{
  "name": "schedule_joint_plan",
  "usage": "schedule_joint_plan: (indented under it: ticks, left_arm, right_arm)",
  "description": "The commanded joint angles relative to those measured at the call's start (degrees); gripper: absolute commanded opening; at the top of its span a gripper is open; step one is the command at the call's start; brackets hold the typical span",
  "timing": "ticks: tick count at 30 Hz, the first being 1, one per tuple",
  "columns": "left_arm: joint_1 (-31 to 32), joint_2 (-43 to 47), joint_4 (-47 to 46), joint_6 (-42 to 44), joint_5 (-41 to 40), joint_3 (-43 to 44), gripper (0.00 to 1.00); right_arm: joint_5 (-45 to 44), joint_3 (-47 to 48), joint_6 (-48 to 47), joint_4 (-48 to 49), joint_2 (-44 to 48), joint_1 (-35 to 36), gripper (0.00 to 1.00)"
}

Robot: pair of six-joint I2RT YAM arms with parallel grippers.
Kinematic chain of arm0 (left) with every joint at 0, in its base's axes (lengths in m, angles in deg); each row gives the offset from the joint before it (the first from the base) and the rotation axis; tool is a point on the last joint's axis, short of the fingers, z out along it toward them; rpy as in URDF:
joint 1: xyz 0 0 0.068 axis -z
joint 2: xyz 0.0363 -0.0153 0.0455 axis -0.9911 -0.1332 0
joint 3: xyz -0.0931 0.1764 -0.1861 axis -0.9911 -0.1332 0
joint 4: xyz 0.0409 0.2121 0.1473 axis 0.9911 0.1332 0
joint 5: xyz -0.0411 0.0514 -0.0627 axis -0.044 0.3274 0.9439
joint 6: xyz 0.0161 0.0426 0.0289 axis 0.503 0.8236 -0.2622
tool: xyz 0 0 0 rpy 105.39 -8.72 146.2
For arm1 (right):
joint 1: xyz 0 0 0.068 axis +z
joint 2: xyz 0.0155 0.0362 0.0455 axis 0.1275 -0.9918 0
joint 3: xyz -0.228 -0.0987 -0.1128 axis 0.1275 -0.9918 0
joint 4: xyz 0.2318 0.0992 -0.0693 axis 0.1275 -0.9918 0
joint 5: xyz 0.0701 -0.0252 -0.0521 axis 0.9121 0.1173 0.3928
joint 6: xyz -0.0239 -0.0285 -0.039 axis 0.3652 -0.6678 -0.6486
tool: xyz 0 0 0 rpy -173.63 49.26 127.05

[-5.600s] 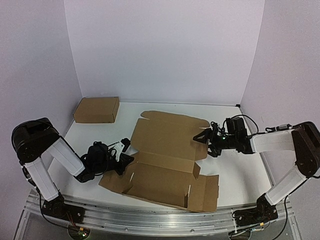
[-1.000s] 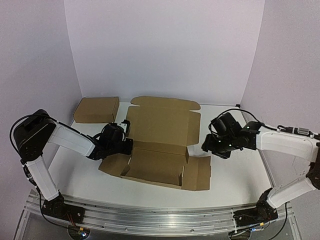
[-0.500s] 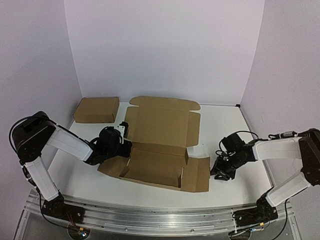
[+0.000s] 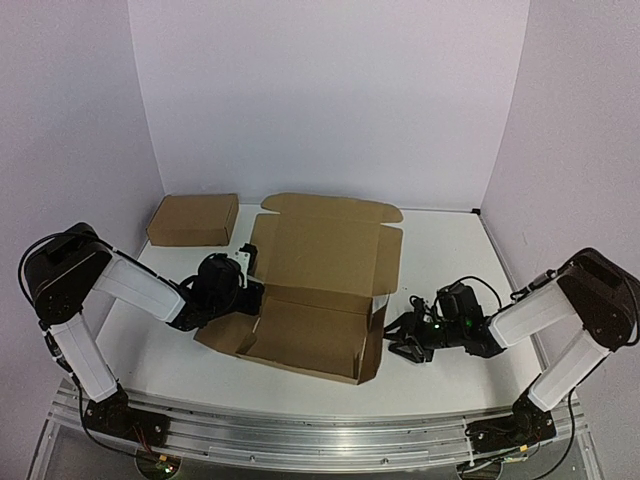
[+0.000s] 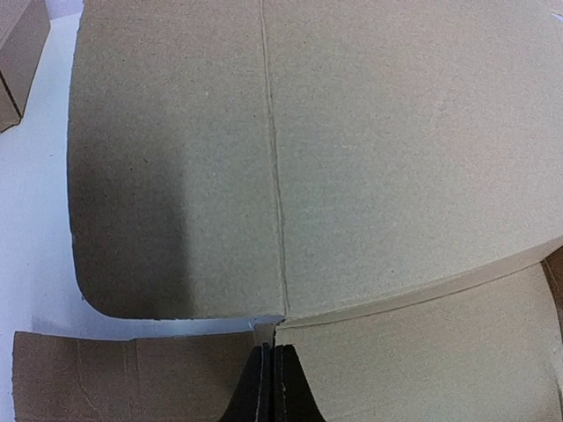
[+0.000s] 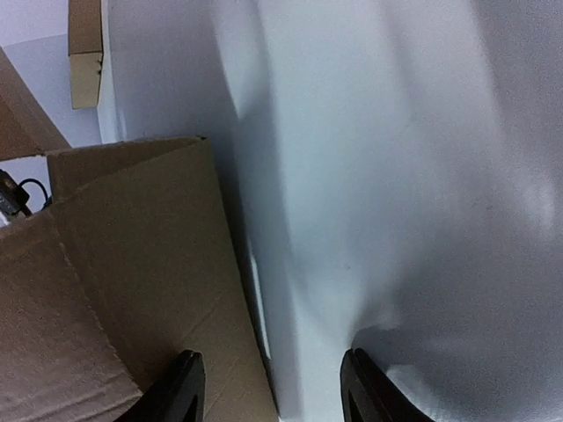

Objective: Fold the paper box

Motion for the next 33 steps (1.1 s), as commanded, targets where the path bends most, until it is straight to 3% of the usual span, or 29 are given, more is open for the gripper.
schedule_joint_plan:
  ticks: [1,10,18,25,33]
  left_arm:
    - [0.19,0.52,1.00,1.10,-0.25,-0.60,0.00]
    - [0.19,0.13,0.93,0.92,-0.32,-0.44,0.00]
    - [0.16,0.16,0.97,0.86,-0.12,-0.75,0.00]
    - [0.19,0.07,0.83,0.80,-0.03,-1.04,0.00]
    - [0.19,0.27,1.01,0.91,0.02,-0.85,0.00]
  right_arm:
    - [-0.52,-0.90,2.48,8.38,-0.29,3.72,0.56]
    - [-7.74,0.68,2.70,7.62,3.36,8.69,0.64]
    - [-12.91,7.59,-1.99,-6.65,4.60,11.15,0.71]
    - [-23.29,17.72,-6.08,-27.50,2.42,14.30,0.72]
    - [-37.15,36.75,-9.16,-55.90,-8.75,20.75,0.71]
